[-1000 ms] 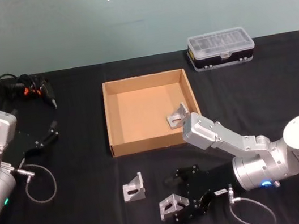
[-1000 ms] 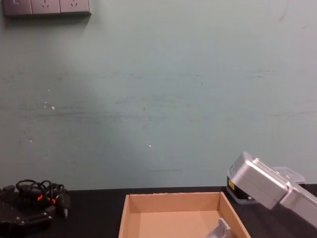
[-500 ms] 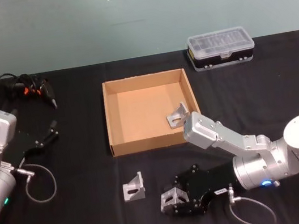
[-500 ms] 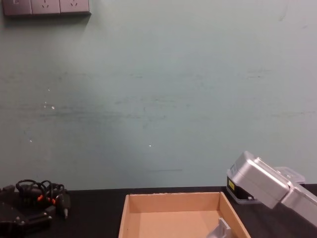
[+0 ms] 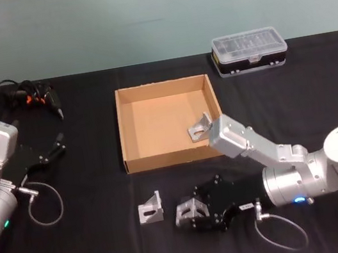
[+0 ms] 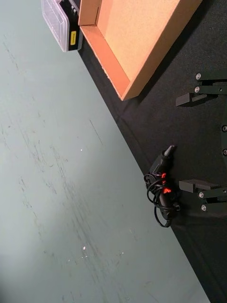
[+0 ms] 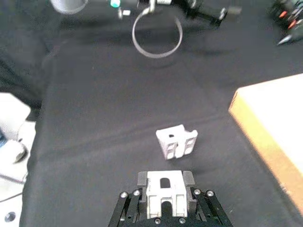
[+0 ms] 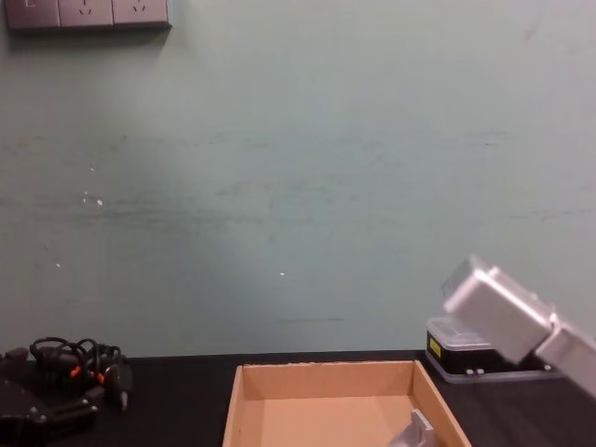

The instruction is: Use one hand to pick up the angle iron from the table and place it into the box.

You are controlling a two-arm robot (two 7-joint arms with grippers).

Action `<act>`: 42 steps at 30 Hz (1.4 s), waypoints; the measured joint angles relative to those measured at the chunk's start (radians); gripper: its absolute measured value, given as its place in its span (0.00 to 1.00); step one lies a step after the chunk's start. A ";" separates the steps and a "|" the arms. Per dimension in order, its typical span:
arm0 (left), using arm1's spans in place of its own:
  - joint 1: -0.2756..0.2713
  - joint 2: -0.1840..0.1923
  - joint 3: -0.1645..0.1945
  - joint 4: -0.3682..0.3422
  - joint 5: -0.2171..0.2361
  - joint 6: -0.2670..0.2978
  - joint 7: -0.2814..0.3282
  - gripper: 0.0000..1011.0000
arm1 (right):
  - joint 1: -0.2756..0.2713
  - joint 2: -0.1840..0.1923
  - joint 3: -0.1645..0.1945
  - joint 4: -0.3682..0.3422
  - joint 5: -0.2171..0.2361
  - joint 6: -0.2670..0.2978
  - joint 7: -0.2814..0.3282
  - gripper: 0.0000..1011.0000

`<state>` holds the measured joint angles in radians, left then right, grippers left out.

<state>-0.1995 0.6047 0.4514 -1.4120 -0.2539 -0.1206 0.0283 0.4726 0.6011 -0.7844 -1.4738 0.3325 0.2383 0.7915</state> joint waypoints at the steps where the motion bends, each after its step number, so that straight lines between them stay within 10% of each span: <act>1: 0.000 0.000 0.000 0.000 0.000 0.000 0.000 1.00 | -0.004 0.002 0.006 -0.009 0.004 0.000 -0.008 0.44; 26: 0.000 0.000 0.000 0.000 0.000 0.000 0.000 1.00 | -0.159 0.048 0.235 -0.214 0.055 -0.022 -0.274 0.44; 42: 0.000 0.000 0.000 0.000 0.000 0.000 0.000 1.00 | -0.153 -0.073 0.269 -0.143 -0.019 0.038 -0.410 0.44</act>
<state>-0.1995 0.6047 0.4514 -1.4120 -0.2539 -0.1205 0.0283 0.3196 0.5283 -0.5153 -1.6170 0.3130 0.2760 0.3818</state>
